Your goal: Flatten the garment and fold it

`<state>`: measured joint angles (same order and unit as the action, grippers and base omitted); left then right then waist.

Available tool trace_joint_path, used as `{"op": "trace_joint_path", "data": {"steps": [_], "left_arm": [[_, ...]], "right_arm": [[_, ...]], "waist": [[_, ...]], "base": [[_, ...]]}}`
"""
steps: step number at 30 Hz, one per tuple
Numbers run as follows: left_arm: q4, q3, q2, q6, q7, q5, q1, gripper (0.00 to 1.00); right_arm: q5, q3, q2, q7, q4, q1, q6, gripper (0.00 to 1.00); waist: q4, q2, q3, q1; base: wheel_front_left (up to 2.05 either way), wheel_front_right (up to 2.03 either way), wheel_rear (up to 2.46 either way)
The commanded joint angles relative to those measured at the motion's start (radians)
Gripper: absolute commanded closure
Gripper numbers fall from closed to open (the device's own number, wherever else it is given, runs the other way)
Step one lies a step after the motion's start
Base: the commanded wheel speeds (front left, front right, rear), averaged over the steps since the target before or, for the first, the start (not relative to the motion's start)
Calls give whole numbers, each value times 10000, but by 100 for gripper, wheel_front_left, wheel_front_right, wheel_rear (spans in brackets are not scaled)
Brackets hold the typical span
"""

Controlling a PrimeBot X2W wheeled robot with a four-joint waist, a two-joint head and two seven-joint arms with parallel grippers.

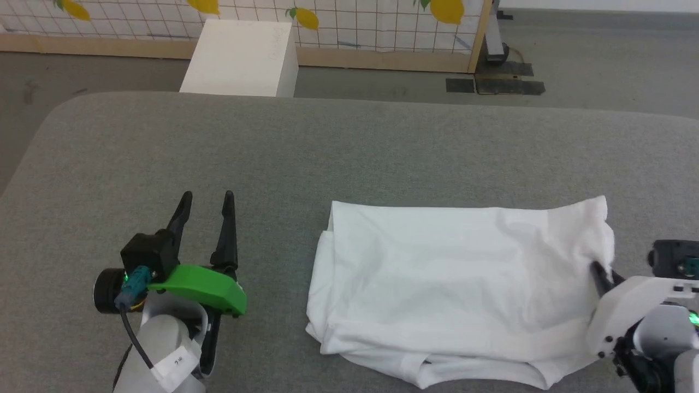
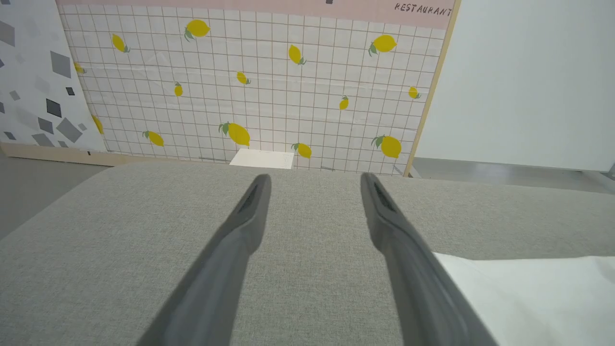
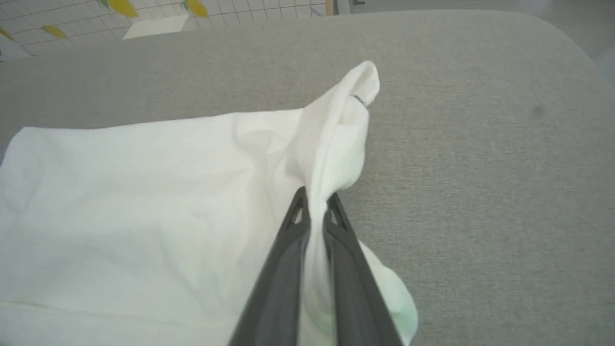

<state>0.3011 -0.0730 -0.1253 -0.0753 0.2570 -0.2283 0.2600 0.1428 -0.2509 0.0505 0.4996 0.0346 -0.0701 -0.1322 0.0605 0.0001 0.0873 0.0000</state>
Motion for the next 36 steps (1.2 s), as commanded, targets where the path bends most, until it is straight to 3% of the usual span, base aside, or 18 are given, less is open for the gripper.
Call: {"op": "trace_joint_path", "data": {"steps": [1, 6, 11, 18, 26, 27, 28, 29, 30, 36], "left_arm": [[8, 14, 45, -63, 47, 71, -147, 0], [49, 25, 118, -152, 47, 111, -119, 0], [50, 39, 168, -233, 47, 125, -22, 0], [71, 52, 273, -332, 47, 115, 156, 0], [51, 109, 377, -395, 47, 173, 348, 0], [58, 116, 384, -401, 47, 186, 363, 0], [69, 124, 392, -408, 47, 203, 378, 0], [78, 134, 397, -413, 47, 216, 385, 0], [85, 152, 401, -419, 47, 232, 390, 0], [55, 278, 428, -446, 47, 275, 293, 0]], "right_arm": [[220, 407, -3, 156, -546, 260, 15, 100], [716, 2588, -3, 831, -2572, 736, 15, 100], [477, 4593, -3, 1036, -2999, 334, 15, 100], [425, 6561, -3, 722, -1163, -1081, 15, 100], [939, 7637, -3, 422, 1334, -2563, 15, 100], [1025, 7676, -3, 417, 1540, -2668, 15, 94], [1141, 7730, -3, 396, 1736, -2782, 15, 60], [1284, 7761, -3, 358, 1810, -2842, 15, 4], [1512, 7757, -3, 294, 1857, -2877, 15, 0], [2797, 7395, -3, -933, 1128, -2777, 15, 0]], "waist": [[63, -1, -33, 0], [246, -1, -1, 0], [417, -1, 149, 0], [730, -1, 521, 0], [964, -1, 946, 0], [970, -1, 965, 0], [978, -1, 979, 0], [977, -1, 981, 0], [968, -1, 978, 0], [795, -1, 775, 0]], "base": [[0, 0, 0], [0, 0, 0], [0, 0, 0], [0, 0, 0], [0, 0, 0], [0, 0, 0], [0, 0, 0], [0, 0, 0], [0, 0, 0], [0, 0, 0]]}}
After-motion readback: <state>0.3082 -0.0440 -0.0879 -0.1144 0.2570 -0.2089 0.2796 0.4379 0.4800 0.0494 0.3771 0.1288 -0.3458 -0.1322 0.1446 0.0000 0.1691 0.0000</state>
